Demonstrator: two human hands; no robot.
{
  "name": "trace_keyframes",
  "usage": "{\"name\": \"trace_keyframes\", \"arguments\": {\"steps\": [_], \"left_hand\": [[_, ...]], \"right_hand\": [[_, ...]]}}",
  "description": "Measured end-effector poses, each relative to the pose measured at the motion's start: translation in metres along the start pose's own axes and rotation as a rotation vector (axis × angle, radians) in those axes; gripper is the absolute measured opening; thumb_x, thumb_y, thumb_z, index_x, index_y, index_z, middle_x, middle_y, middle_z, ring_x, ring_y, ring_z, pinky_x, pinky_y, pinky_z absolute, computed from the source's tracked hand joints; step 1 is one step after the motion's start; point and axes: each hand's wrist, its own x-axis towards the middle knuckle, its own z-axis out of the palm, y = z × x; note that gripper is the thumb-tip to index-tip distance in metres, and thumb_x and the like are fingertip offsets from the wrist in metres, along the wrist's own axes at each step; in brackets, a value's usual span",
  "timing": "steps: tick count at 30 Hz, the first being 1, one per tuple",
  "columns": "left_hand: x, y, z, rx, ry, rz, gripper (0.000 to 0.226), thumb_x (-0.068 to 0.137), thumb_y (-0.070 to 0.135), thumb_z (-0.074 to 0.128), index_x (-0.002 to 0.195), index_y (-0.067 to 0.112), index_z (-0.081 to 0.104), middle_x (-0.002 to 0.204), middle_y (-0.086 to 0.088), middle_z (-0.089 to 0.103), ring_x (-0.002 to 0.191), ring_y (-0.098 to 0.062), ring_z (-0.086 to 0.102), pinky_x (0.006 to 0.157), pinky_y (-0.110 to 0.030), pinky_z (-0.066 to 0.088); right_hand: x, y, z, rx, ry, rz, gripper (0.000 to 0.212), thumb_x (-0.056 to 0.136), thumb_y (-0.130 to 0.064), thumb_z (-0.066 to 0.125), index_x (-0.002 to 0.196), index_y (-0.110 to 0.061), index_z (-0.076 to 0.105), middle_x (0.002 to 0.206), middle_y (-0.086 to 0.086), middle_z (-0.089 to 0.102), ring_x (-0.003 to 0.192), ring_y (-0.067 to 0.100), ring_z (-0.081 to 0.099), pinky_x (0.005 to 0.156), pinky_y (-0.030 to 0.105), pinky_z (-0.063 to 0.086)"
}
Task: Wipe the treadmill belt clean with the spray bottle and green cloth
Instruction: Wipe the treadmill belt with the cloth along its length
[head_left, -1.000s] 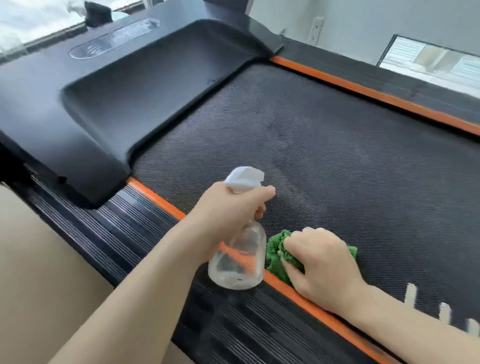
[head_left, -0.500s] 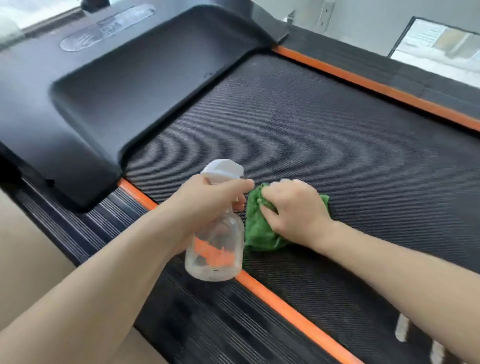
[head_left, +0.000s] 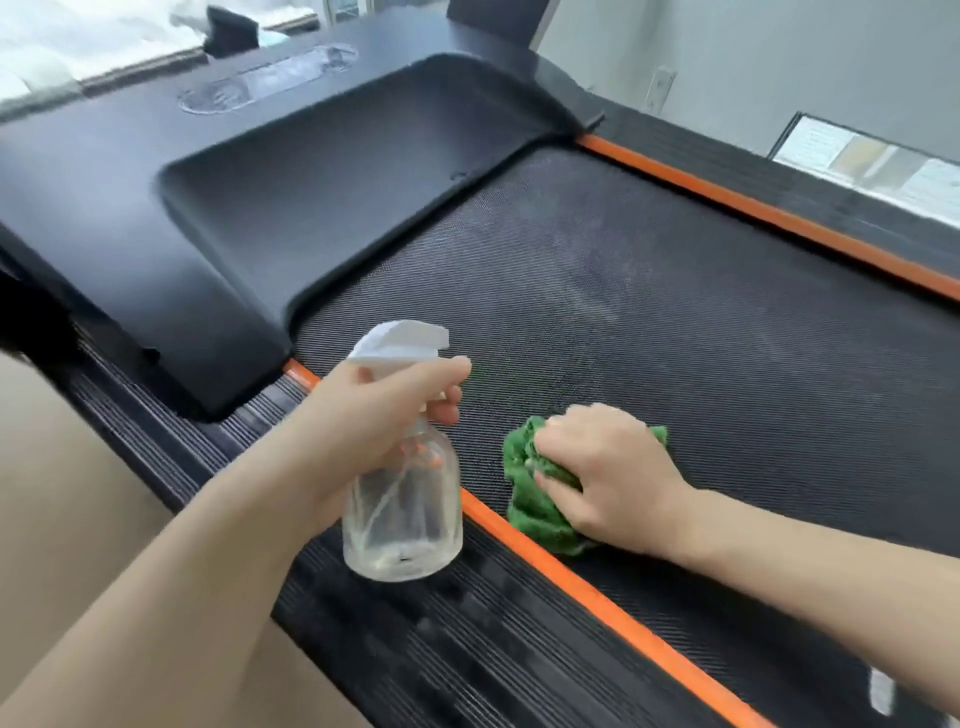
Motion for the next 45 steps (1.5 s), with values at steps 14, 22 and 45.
{"name": "trace_keyframes", "arguments": {"steps": [14, 22, 45], "left_hand": [[-0.008, -0.011, -0.036, -0.071, 0.141, -0.034, 0.027, 0.088, 0.042, 0.079, 0.084, 0.015, 0.08, 0.089, -0.008, 0.08, 0.079, -0.018, 0.071, 0.071, -0.035, 0.056], [0.005, -0.018, -0.041, -0.141, 0.129, -0.005, 0.024, 0.091, 0.04, 0.078, 0.092, 0.015, 0.079, 0.081, 0.002, 0.076, 0.072, -0.01, 0.07, 0.063, -0.029, 0.056], [0.017, -0.014, -0.028, -0.185, 0.11, -0.024, 0.024, 0.088, 0.038, 0.081, 0.084, 0.014, 0.079, 0.081, -0.003, 0.075, 0.068, -0.014, 0.068, 0.063, -0.031, 0.056]], "right_hand": [[0.126, -0.027, 0.044, -0.026, 0.062, 0.049, 0.019, 0.081, -0.033, 0.056, 0.072, -0.016, 0.053, 0.072, 0.003, 0.062, 0.071, 0.031, 0.058, 0.063, 0.037, 0.04], [0.089, -0.022, 0.032, -0.011, -0.074, -0.301, 0.02, 0.083, -0.032, 0.05, 0.074, -0.015, 0.052, 0.071, 0.001, 0.055, 0.069, 0.026, 0.051, 0.063, 0.037, 0.038], [0.198, 0.022, 0.056, -0.071, -0.003, 0.173, 0.02, 0.087, -0.033, 0.053, 0.075, -0.018, 0.051, 0.081, 0.007, 0.067, 0.081, 0.034, 0.062, 0.065, 0.037, 0.04]]}}
